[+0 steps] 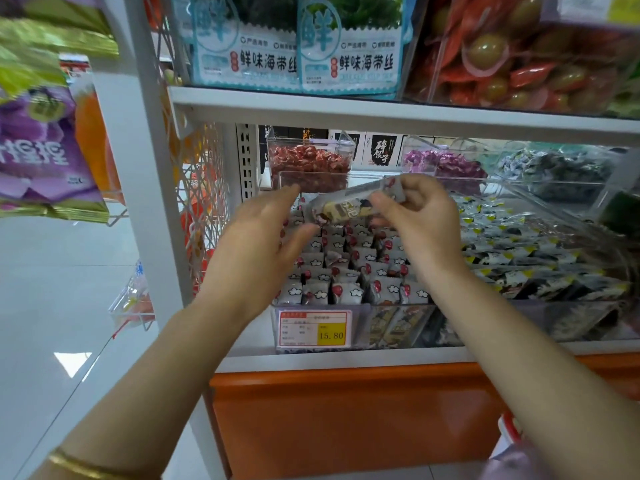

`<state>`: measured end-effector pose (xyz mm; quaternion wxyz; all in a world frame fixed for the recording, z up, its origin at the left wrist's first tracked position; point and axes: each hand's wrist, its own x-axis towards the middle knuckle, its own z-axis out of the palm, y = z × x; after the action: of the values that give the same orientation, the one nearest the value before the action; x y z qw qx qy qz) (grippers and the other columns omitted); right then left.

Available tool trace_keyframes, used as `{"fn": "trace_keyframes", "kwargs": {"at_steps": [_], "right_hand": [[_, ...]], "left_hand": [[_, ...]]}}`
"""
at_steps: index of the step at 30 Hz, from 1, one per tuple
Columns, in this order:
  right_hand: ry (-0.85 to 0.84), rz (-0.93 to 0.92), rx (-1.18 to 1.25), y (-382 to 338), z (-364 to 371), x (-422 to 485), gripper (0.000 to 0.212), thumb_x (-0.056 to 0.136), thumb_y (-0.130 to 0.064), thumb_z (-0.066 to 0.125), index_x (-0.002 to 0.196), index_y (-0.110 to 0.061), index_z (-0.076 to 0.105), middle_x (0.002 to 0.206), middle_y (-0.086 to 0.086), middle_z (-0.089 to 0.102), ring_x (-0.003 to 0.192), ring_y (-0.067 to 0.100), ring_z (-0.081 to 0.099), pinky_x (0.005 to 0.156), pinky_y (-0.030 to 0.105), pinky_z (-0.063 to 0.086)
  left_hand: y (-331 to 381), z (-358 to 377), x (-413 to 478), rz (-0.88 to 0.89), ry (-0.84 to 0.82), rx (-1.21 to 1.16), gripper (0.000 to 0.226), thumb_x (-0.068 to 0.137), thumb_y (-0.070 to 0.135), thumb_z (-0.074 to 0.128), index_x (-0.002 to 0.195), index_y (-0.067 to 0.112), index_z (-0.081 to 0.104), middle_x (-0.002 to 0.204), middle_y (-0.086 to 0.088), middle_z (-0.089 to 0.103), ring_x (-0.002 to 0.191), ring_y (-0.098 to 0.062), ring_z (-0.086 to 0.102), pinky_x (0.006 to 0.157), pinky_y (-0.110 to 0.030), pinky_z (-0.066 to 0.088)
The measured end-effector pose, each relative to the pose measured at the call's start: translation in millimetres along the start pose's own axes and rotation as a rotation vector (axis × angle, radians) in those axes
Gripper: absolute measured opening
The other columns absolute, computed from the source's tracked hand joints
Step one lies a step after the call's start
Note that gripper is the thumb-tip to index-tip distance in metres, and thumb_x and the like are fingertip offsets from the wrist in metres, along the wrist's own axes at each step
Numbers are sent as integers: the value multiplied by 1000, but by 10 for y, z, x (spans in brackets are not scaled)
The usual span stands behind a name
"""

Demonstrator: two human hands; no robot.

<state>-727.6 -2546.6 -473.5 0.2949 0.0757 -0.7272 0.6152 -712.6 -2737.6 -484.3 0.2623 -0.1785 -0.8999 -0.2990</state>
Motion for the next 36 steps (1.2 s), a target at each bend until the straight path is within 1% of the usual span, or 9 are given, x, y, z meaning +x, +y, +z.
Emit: {"fn": "trace_keyframes", "kwargs": {"at_steps": [4,8,11,15,18,21,25,31,36], "right_hand": [[-104,-124,-350,59,176,309,20,84,-15,68,101,-10,60,96,0,60,90,18,59,82,35,51],[-284,-258,-673,60,378,564,18,81,-23,70,94,-14,61,97,0,52,87,10,45,64,14,33],[-427,-307,-803,78,537,615,21,79,-25,72,93,-13,61,93,0,50,83,12,45,58,17,27],[-663,-269,-911,237,675,563,24,87,-28,64,97,-7,67,92,1,63,86,16,55,75,31,45],[-859,-232,-1050,312,677,590,24,94,-29,52,101,-14,70,100,3,68,95,17,56,96,41,43],[-815,-145,-905,297,666,742,22,92,-16,52,104,-15,71,108,0,69,99,15,60,92,32,44],[-568,-111,-775,367,718,915,17,89,-7,57,95,-12,72,103,2,70,86,8,58,80,23,42],[-644,-142,-1033,550,838,891,9,82,-27,70,85,-19,72,91,-3,67,106,21,53,91,38,46],[-480,-153,-655,337,679,839,9,87,-15,64,83,-8,65,85,1,62,72,6,52,75,25,45]], "left_hand": [[-198,128,10,-36,-277,233,77,90,56,36,150,21,1,158,3,-2,144,-12,-7,118,-39,2],[-249,201,-1,-51,-295,153,82,90,56,38,149,18,-4,158,2,-6,144,-12,-7,118,-38,4],[-264,206,2,-53,-292,127,83,90,55,40,149,18,-4,158,3,-6,144,-12,-8,118,-36,3],[-267,209,-1,-41,-294,96,85,89,54,43,149,17,-4,158,2,-6,144,-12,-8,118,-34,1],[-272,211,4,-33,-292,82,86,88,53,45,149,16,-4,158,2,-7,144,-11,-9,113,-27,-3],[-268,210,5,-33,-293,74,87,88,53,46,149,16,-4,158,2,-6,144,-12,-8,113,-27,-2],[-262,210,2,-40,-294,70,88,88,53,47,149,16,-5,158,3,-8,143,-11,-9,112,-25,-3],[-250,202,1,-47,-293,50,88,88,52,48,149,17,-4,158,4,-8,143,-10,-9,110,-22,-4],[-244,188,-13,-52,-280,7,81,91,49,46,150,20,-2,158,7,-8,143,-7,-7,110,-22,-2]]}}
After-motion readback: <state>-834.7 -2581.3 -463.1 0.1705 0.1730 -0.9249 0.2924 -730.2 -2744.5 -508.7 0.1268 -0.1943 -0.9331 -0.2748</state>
